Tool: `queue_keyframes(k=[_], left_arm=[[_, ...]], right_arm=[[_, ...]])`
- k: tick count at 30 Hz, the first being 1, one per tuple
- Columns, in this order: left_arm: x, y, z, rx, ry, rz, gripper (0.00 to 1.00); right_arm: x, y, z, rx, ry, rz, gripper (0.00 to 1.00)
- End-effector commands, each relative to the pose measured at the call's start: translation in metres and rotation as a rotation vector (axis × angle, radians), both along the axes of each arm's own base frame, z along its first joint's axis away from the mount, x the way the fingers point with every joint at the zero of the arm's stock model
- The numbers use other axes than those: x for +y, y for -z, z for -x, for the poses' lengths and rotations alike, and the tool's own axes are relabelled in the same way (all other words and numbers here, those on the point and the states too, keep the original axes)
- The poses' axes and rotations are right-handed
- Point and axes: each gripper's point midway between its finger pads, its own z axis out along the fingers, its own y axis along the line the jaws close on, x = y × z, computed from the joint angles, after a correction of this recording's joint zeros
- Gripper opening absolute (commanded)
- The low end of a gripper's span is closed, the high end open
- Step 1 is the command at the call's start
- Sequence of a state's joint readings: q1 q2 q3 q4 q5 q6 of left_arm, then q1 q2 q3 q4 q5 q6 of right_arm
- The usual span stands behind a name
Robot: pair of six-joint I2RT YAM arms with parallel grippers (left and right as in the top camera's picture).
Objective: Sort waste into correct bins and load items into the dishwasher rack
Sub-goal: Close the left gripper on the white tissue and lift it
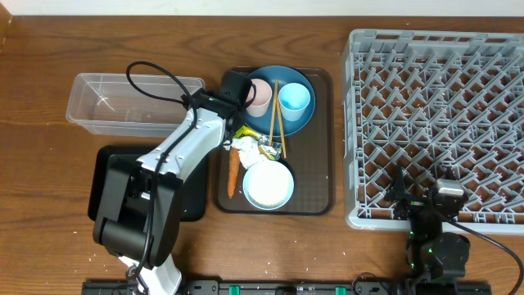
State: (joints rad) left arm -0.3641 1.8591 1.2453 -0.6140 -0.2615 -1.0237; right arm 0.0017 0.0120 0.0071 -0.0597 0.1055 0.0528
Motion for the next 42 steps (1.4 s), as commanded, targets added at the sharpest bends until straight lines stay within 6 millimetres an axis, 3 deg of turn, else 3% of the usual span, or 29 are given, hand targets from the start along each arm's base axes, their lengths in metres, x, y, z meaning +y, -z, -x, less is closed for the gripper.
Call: queue_keyframes(k=[1, 17, 20, 24, 35, 42], left_arm=[[0.003, 0.008, 0.005, 0.017, -0.021, -0.015, 0.54], [0.005, 0.012, 0.009, 0.025, -0.028, -0.015, 0.6], [0.005, 0.012, 0.009, 0.025, -0.028, -0.015, 0.69], [0.001, 0.014, 0.01, 0.035, -0.022, 0.006, 0.73], [-0.001, 0.015, 0.01, 0.037, -0.019, 0.019, 0.7], [-0.002, 0.026, 0.008, 0.049, -0.019, 0.016, 0.66]], right_arm=[[0.002, 0.001, 0.0, 0.0, -0.007, -0.013, 0.99], [0.002, 0.001, 0.0, 0.0, -0.007, -0.013, 0.99], [0.002, 0.001, 0.0, 0.0, -0.007, -0.013, 0.99], [0.002, 0.001, 0.0, 0.0, -0.007, -0.013, 0.99], [0.002, 0.001, 0.0, 0.0, -0.007, -0.013, 0.99], [0.002, 0.001, 0.0, 0.0, -0.007, -0.013, 0.99]])
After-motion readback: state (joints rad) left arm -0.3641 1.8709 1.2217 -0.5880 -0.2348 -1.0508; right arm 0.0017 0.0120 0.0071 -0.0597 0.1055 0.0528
